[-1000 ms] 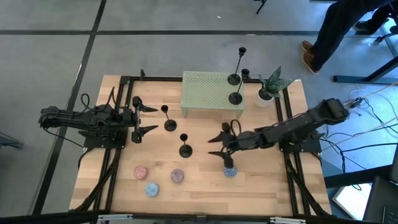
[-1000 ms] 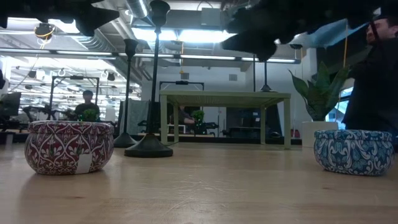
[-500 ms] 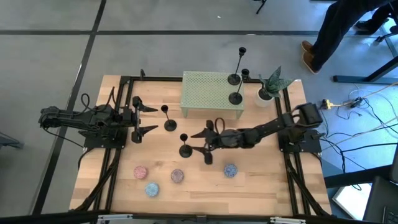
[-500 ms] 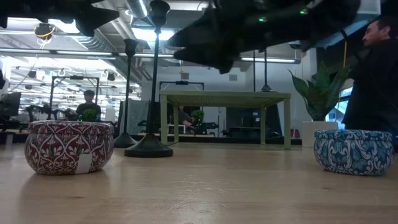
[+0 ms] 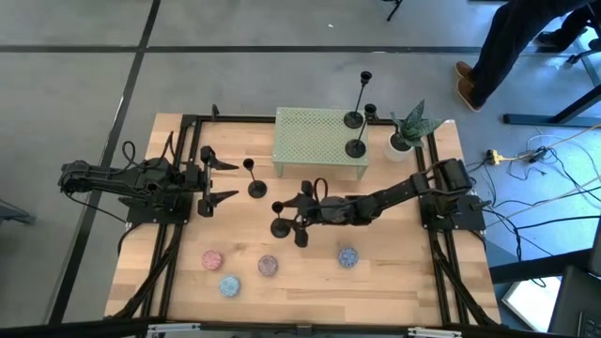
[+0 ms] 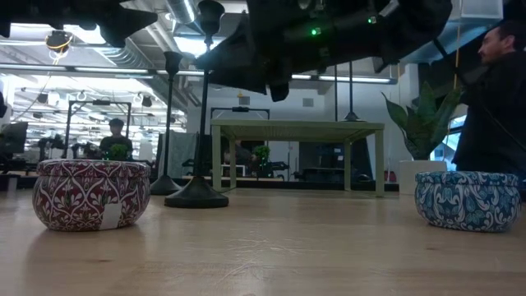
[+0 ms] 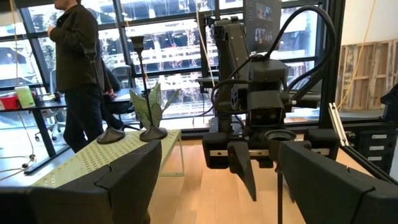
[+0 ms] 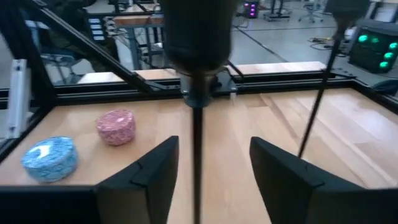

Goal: Pick & Place candle stick holders
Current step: Put the black candle holder on the shelf

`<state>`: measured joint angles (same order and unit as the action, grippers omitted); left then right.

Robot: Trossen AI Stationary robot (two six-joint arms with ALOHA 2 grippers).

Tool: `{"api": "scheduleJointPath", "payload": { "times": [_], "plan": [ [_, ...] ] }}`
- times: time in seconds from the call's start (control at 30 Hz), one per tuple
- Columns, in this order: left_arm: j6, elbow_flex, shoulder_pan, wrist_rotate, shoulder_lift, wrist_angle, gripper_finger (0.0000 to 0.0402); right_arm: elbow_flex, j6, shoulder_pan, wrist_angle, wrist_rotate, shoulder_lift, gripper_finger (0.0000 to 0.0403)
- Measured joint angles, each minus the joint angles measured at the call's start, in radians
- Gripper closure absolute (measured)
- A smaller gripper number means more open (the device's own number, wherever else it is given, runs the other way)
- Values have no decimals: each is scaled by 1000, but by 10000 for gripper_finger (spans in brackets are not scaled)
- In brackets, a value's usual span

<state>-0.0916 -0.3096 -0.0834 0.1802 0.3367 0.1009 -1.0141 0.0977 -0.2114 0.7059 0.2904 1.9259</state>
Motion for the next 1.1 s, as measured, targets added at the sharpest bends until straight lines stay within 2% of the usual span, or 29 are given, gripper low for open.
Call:
{"api": "scheduleJointPath", "payload": {
  "times": [0.53,0.83,0.97,1.1],
  "plan": [
    [0,0,0,0,0,0,80,-2,-31,6,-1,5,5,387],
    [1,0,0,-6,0,14,80,-2,-27,2,-34,-3,-38,373],
    [1,0,0,-83,0,78,80,-2,-27,-7,-153,-3,-154,391],
    [0,0,-2,-148,0,124,80,-2,-16,-22,-339,2,-317,390]
  ]
}}
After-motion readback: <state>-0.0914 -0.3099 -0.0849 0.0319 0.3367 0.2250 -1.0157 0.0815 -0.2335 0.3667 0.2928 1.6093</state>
